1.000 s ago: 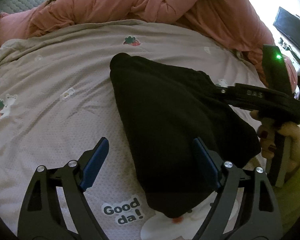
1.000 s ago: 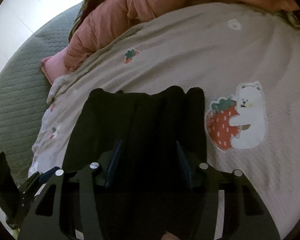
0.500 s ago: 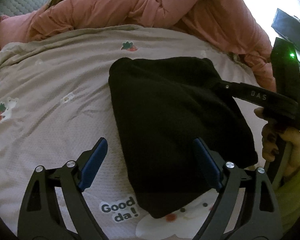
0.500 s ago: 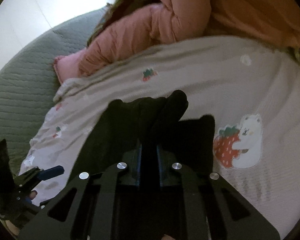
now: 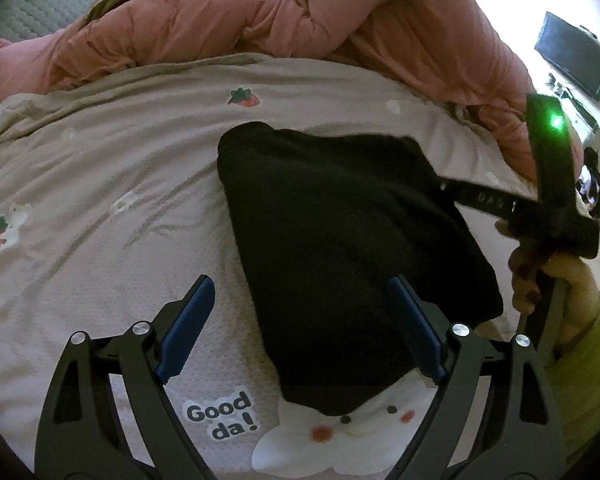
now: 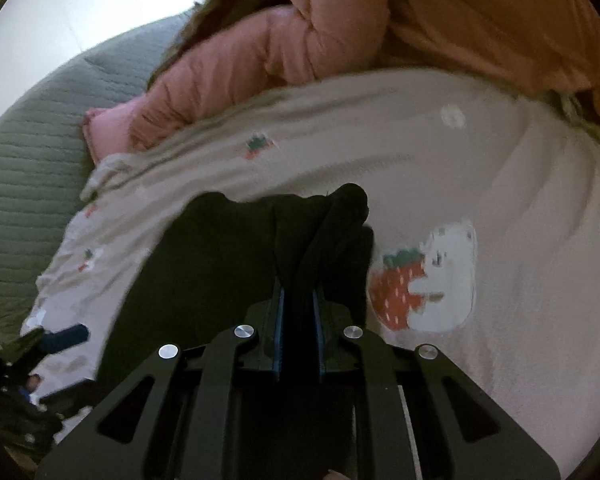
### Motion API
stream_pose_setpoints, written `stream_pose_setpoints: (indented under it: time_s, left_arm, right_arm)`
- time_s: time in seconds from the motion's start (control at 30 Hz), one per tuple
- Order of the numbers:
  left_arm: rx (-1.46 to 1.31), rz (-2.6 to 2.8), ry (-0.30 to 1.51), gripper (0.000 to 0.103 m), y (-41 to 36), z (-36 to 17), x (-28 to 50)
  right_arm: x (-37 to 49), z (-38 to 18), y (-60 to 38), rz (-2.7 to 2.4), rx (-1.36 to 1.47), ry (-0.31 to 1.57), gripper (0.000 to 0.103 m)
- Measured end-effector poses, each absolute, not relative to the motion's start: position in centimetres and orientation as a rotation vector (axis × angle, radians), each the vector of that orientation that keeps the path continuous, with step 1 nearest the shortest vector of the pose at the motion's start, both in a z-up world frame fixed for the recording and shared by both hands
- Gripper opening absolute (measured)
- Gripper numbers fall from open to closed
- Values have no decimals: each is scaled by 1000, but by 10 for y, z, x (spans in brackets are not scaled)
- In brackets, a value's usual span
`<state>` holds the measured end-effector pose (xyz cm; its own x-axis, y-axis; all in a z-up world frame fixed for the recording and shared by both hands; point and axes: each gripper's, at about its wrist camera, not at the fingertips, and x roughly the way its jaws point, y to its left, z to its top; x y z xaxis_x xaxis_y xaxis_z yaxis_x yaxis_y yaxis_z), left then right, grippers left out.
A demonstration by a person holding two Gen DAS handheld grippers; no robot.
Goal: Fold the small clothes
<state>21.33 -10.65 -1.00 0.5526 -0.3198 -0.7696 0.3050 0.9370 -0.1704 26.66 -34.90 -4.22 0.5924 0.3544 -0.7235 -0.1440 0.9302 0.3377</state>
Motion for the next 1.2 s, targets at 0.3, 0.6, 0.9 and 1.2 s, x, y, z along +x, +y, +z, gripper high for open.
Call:
stream_pose_setpoints:
  time_s: [0.3, 0.6, 0.9, 1.2]
  left_arm:
    - [-33, -359, 938, 83, -100, -22, 215]
    - [-39, -364, 931, 83, -97, -21, 211]
    - [-67, -364, 934, 83, -89, -26, 204]
    - [-159, -398, 964, 74, -89, -40, 199]
  right_arm:
    - [259, -50, -349, 281, 275, 913, 29]
    - [214, -28, -355, 337, 318, 849, 56]
    - [172, -24, -344, 352, 294, 858, 72]
    - [177, -49, -347, 308, 329, 930, 72]
